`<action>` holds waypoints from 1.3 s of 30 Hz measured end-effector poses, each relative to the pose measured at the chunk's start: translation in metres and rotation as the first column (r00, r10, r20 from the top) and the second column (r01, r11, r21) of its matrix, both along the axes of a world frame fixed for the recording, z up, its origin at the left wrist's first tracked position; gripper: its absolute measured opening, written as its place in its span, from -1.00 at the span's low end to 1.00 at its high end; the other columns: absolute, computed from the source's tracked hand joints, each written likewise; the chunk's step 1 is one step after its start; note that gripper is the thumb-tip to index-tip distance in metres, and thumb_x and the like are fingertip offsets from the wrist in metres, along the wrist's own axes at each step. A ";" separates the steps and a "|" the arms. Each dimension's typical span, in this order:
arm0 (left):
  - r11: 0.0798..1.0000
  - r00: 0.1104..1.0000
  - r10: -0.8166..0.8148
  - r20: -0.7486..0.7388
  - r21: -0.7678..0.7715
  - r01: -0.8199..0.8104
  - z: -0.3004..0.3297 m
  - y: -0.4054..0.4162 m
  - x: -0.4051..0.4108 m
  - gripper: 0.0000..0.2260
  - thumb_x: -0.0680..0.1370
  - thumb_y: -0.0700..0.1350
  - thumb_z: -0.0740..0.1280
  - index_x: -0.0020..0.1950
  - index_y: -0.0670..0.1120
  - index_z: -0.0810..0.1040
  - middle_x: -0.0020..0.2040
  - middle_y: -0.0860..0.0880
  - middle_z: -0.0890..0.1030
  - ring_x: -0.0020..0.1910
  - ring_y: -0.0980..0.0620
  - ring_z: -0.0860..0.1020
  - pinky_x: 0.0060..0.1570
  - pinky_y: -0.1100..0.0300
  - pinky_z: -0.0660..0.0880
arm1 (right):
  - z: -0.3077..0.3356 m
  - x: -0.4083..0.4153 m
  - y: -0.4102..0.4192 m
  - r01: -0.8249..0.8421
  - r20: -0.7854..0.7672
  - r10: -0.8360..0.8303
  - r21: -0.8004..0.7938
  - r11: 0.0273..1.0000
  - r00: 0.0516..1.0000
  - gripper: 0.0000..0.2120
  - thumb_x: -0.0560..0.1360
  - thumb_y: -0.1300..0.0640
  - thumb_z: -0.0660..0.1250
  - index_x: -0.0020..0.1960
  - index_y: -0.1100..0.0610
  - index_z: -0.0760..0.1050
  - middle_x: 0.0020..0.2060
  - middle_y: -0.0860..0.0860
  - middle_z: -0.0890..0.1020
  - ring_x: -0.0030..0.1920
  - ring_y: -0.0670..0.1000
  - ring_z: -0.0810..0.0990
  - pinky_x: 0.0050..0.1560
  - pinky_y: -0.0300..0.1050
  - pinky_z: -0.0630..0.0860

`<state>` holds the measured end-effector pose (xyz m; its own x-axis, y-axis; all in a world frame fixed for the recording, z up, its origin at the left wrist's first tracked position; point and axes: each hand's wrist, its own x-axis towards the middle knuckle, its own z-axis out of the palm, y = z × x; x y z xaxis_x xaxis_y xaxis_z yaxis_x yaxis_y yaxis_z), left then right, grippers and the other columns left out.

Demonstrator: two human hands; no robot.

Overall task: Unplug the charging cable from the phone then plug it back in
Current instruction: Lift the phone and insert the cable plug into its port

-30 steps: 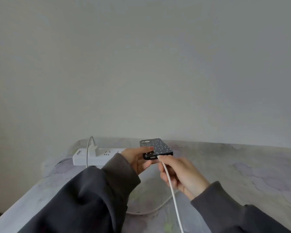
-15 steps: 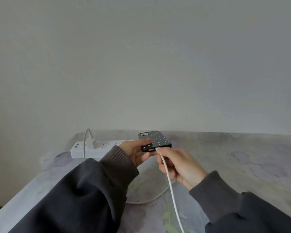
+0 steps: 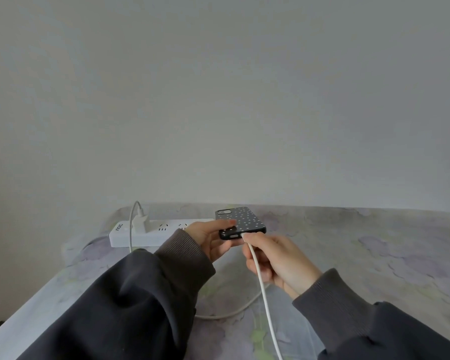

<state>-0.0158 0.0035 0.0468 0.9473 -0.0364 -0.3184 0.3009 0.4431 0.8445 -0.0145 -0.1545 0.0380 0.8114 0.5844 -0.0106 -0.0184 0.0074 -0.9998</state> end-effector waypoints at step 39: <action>0.999 0.999 -0.039 -0.029 0.021 0.039 -0.008 0.001 0.003 -0.91 0.47 -0.27 0.34 -0.11 -0.31 0.51 -0.46 -0.17 0.69 -0.52 -0.02 0.67 -0.68 0.35 0.50 | -0.002 -0.003 -0.001 0.037 -0.027 -0.038 -0.029 0.999 0.999 -0.57 0.46 0.07 0.23 -0.58 0.08 0.52 -0.66 -0.07 0.45 -0.60 -0.10 0.29 -0.65 -0.36 0.18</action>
<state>-0.0125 0.0043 0.0390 0.9356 -0.0660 -0.3468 0.3420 0.4120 0.8446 -0.0175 -0.1552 0.0357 0.8319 0.5528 -0.0490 -0.0459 -0.0195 -0.9988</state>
